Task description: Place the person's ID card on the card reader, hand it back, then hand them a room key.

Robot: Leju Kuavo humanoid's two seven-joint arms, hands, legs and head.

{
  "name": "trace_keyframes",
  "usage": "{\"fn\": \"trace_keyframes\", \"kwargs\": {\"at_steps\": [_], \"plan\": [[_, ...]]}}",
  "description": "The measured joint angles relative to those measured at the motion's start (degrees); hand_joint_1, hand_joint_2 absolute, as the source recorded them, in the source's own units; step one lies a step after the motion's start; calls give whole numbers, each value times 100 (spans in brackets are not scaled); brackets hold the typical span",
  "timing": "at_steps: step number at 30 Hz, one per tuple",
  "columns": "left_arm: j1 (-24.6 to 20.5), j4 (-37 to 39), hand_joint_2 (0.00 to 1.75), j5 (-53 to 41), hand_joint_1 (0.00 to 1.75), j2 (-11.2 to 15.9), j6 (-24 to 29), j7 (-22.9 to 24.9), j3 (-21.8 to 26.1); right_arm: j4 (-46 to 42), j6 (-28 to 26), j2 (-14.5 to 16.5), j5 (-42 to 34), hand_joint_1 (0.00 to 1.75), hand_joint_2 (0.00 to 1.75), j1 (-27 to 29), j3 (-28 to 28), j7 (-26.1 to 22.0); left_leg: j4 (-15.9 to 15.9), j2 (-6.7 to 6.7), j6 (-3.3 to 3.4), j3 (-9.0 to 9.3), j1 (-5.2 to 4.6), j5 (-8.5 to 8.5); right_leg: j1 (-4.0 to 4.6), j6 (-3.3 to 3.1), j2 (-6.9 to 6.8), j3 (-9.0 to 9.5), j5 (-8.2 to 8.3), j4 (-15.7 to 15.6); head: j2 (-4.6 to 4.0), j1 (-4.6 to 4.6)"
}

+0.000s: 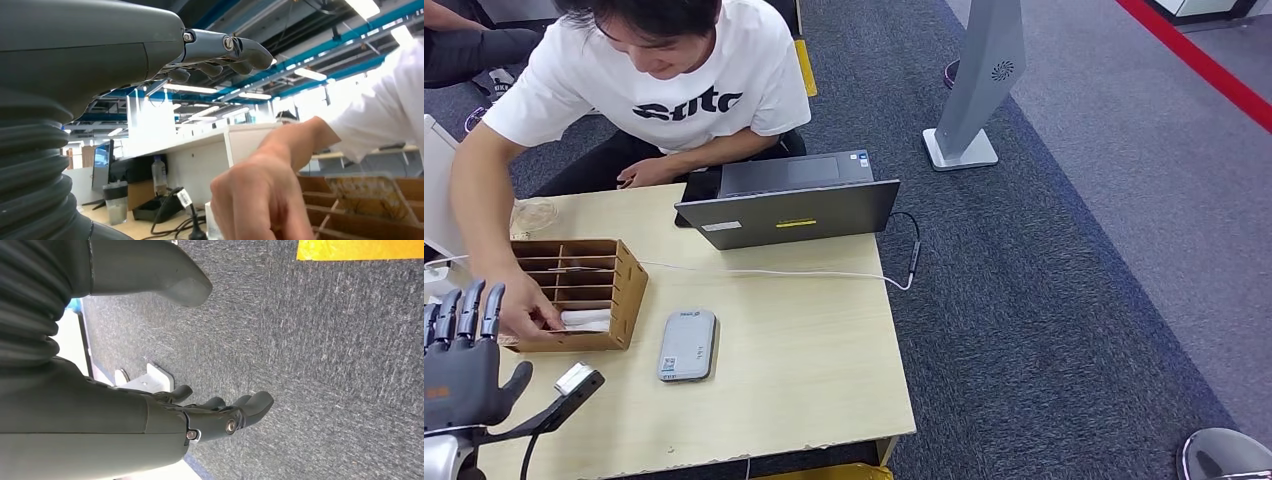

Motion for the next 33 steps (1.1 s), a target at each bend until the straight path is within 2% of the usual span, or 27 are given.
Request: {"fn": "trace_keyframes", "kwargs": {"at_steps": [15,29,31,33], "plan": [[-168,56,175,-33,0,327,-758,92,-26,0,-4,26,7,0,175,-9,-142,8,0,2,0,1,-1,0,0,0,2,-2,0,0,0,-1],[-324,73,175,374,0,552,-1059,56,-164,0,2,31,103,0,175,-15,-245,4,0,1,0,1,-1,0,0,0,2,-2,0,0,0,-1],[-371,104,175,430,2,565,-1093,36,-190,0,2,31,122,0,175,-19,-249,7,0,1,0,1,-1,0,0,0,2,-2,0,0,0,-1],[-423,154,175,475,12,569,-1127,-8,-225,0,3,31,142,0,175,-24,-255,8,0,1,0,1,-1,0,0,0,2,-2,0,0,0,0]]}}
